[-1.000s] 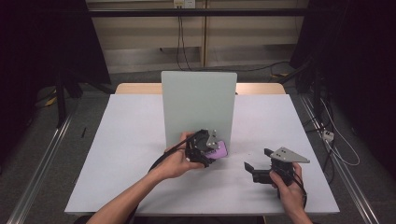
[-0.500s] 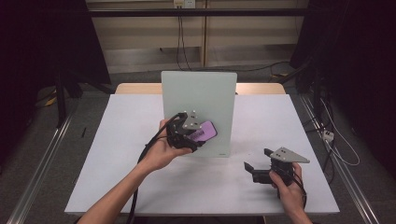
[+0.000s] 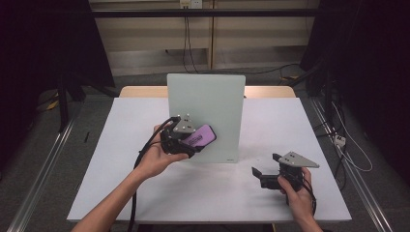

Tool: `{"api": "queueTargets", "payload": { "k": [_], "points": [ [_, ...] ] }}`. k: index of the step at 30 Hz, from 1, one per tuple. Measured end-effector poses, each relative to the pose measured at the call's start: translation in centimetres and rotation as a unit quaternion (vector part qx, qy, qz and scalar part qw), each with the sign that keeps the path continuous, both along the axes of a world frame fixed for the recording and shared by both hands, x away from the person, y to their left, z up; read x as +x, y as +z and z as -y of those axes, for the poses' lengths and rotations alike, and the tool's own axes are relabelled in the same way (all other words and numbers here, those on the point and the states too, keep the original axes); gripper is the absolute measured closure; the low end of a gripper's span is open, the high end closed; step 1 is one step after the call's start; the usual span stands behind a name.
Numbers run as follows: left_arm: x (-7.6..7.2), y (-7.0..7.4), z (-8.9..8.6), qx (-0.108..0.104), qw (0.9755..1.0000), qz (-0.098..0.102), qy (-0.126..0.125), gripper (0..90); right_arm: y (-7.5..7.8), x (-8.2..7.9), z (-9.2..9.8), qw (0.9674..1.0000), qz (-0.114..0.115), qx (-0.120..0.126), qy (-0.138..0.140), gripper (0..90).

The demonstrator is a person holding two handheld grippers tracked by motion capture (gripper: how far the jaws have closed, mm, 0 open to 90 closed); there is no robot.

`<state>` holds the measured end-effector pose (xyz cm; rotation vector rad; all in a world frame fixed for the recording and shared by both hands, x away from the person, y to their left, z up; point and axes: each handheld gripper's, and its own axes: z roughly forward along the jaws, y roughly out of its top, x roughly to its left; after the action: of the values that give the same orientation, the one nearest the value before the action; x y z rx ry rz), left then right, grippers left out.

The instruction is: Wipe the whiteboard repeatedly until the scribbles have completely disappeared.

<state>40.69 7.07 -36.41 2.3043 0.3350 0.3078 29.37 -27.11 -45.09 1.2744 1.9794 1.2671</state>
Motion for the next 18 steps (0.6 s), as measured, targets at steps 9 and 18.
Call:
{"api": "queueTargets", "payload": {
  "k": [9, 18],
  "points": [
    [-0.4, 0.4, -1.7, -0.040, 0.9987, -0.025, 0.018, 40.9, 0.0, 0.1, -0.1, 1.0000, -0.002, -0.002, 0.003, 5.1],
    [-1.6, -0.1, -2.5, -0.054, 0.9971, -0.048, 0.024, 40.9, -0.1, -0.1, 0.0, 1.0000, -0.002, -0.001, 0.002, 5.1]
  ]
}}
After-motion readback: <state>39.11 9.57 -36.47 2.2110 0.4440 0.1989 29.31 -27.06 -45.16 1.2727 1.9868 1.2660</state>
